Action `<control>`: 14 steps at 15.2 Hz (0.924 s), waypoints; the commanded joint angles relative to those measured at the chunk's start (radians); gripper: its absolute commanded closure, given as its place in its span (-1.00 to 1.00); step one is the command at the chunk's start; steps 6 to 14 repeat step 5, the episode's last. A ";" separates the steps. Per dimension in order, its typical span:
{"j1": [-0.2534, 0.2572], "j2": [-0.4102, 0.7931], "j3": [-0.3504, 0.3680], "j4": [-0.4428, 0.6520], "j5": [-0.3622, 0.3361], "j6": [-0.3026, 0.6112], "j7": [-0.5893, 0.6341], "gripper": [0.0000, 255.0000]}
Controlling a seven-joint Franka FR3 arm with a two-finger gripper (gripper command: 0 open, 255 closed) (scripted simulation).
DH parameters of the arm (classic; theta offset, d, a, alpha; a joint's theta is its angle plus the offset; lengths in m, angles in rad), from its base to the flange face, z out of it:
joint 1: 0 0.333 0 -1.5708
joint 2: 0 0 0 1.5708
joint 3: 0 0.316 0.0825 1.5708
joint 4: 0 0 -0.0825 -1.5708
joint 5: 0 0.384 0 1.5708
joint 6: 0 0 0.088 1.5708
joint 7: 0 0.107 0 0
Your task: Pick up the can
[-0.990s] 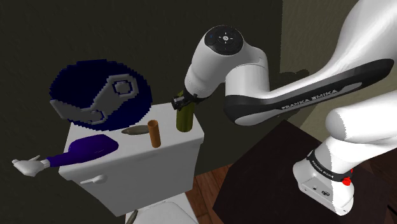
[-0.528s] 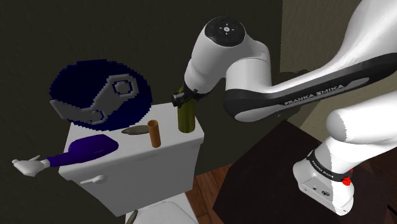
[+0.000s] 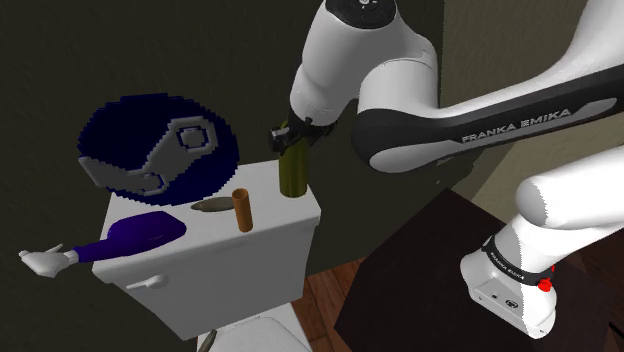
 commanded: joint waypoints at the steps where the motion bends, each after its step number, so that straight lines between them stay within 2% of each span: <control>1: 0.024 -0.010 -0.031 0.015 0.014 -0.025 -0.020 1.00; 3: 0.041 -0.018 -0.053 0.031 0.025 -0.049 -0.036 1.00; 14: 0.042 -0.019 -0.055 0.032 0.026 -0.051 -0.037 1.00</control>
